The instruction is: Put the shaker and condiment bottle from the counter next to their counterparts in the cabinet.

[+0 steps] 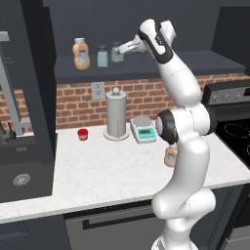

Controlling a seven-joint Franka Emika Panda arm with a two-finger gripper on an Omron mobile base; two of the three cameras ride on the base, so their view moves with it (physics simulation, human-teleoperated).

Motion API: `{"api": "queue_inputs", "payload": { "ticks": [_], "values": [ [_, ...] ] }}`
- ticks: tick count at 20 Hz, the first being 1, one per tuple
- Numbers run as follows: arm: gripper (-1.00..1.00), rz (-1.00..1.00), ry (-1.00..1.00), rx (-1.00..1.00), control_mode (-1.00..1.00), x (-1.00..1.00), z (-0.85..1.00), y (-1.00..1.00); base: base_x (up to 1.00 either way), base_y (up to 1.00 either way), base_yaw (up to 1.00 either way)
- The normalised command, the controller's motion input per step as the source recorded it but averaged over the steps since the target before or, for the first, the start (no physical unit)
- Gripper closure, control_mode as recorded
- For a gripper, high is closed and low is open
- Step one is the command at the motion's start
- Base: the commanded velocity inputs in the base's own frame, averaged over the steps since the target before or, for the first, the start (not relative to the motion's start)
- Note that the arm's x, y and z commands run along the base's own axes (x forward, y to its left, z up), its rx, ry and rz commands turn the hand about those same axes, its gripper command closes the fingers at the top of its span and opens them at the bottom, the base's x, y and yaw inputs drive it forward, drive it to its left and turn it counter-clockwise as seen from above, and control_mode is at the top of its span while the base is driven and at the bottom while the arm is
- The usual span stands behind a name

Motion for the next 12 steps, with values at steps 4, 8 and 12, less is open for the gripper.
{"api": "queue_inputs", "payload": {
  "ticks": [4, 8, 12],
  "values": [
    [-1.0, 0.0, -0.07, 0.06, -1.0, -1.0, 0.0, -0.26, 0.0, 0.0, 0.0],
    [-1.0, 0.0, -0.1, 0.09, -1.0, -1.0, 0.0, -0.35, 0.0, 0.0, 0.0],
    [-1.0, 0.0, -0.12, 0.09, -1.0, -1.0, 0.0, -0.32, 0.0, 0.0, 0.0]
  ]
}}
